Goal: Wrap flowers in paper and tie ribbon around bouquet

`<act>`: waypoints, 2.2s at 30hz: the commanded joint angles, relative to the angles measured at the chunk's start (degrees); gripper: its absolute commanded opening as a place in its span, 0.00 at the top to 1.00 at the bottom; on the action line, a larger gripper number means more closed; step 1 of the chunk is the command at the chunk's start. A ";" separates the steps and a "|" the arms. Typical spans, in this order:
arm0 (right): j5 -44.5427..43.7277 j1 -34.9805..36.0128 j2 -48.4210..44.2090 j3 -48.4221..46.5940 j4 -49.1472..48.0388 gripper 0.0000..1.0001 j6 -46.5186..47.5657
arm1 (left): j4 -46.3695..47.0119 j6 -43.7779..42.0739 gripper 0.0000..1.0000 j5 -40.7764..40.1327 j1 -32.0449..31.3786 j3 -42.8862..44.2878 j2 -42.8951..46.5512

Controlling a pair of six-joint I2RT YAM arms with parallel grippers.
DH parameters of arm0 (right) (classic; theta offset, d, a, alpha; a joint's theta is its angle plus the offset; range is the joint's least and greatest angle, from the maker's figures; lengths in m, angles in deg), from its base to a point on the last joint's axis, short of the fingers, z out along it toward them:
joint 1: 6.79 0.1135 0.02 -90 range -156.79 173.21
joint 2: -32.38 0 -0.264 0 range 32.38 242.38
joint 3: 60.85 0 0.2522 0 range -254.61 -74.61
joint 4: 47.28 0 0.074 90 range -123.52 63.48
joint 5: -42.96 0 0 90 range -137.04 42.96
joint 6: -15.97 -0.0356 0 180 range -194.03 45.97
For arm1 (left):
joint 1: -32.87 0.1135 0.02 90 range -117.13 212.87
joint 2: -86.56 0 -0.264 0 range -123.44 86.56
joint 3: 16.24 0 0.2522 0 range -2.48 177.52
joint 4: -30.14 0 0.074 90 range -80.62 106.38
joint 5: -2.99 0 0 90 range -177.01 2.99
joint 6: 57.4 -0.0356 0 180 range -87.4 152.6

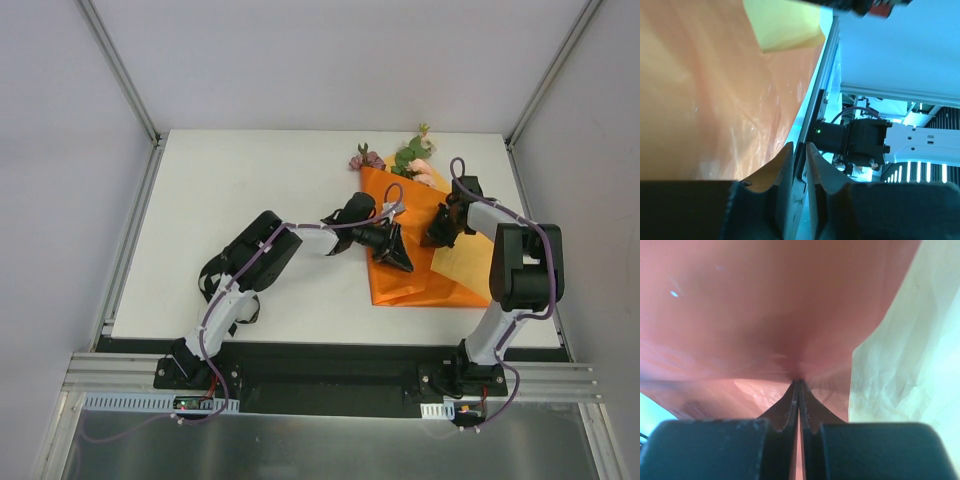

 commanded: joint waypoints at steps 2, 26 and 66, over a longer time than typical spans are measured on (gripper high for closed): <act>1.00 -0.45 -3.81 0.93 0.23 0.94 0.09 | 7.74 7.00 0.89 -0.59 -1.25 2.15 -6.13; 1.70 -28.04 -42.75 31.60 19.39 0.27 -4.56 | 1.77 3.31 0.93 -2.61 -1.07 1.00 -7.10; 1.79 -31.76 -62.16 39.18 6.64 0.97 -6.33 | -1.66 0.42 0.93 -4.80 -1.07 -0.93 -5.08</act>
